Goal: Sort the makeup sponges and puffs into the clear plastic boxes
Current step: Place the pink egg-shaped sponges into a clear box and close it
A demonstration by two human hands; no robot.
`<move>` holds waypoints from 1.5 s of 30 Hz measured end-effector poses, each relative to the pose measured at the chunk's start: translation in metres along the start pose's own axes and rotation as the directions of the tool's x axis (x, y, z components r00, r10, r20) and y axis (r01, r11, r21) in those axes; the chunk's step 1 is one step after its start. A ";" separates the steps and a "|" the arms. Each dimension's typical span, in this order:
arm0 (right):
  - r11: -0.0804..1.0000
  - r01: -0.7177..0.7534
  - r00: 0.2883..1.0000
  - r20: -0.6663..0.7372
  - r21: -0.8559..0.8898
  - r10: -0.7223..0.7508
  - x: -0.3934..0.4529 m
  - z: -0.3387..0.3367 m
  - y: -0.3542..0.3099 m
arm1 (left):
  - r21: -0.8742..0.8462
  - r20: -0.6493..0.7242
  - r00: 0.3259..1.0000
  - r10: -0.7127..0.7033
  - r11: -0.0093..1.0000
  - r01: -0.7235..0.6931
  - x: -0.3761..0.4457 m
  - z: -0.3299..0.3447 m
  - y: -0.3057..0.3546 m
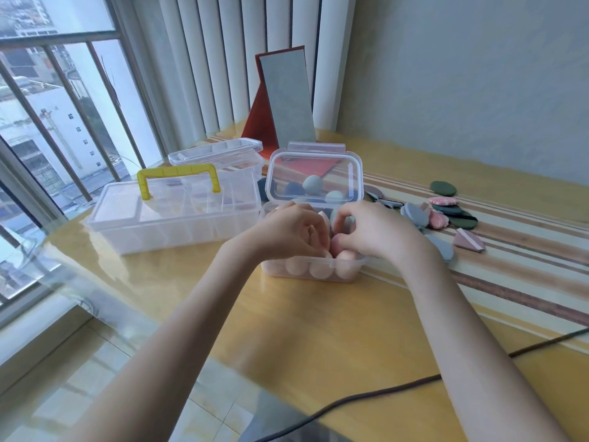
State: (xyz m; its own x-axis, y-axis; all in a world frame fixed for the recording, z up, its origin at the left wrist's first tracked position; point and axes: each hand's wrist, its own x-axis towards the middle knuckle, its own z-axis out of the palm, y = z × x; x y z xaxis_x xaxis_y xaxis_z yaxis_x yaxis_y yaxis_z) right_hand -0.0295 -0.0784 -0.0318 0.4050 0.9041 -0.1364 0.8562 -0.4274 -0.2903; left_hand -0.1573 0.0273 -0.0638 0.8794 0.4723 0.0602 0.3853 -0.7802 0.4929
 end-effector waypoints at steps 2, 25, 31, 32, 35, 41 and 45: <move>0.999 0.012 1.000 0.020 -0.034 -0.012 -0.001 0.002 -0.001 | 0.000 0.006 1.000 -0.004 1.000 0.004 -0.001 0.001 0.000; 0.954 0.149 0.900 -0.435 0.259 -0.022 0.028 0.018 0.024 | -0.292 -0.371 0.928 0.012 0.948 -0.129 -0.010 0.003 -0.003; 0.726 0.142 0.966 -0.254 0.673 0.047 0.038 0.042 0.023 | -0.448 -0.686 0.655 -0.319 0.893 -0.034 -0.016 0.020 -0.011; 0.653 0.159 0.967 -0.249 0.741 0.047 0.040 0.044 0.024 | -0.476 -0.668 0.666 -0.332 0.879 -0.039 -0.017 0.022 -0.012; 0.482 0.251 0.932 -0.343 0.839 0.113 0.040 0.043 0.025 | -0.566 -0.637 0.684 -0.356 0.819 -0.100 -0.018 0.026 -0.016; 0.049 0.242 0.912 -0.245 0.969 0.329 0.032 0.023 0.030 | -0.814 -0.571 0.640 -0.514 0.458 -0.358 -0.016 0.022 -0.009; 0.194 0.189 0.939 -0.235 0.963 0.251 0.016 0.018 0.031 | -0.822 -0.569 0.659 -0.492 0.368 -0.434 -0.022 0.017 -0.005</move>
State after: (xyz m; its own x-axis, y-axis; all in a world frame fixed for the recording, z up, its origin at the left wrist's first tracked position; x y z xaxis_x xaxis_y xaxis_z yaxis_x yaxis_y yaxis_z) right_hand -0.0020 -0.0773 -0.0600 0.6706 0.7415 0.0212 -0.0661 0.0881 -0.9939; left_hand -0.1733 0.0139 -0.0823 0.2309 0.9286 0.2906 -0.4700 -0.1551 0.8689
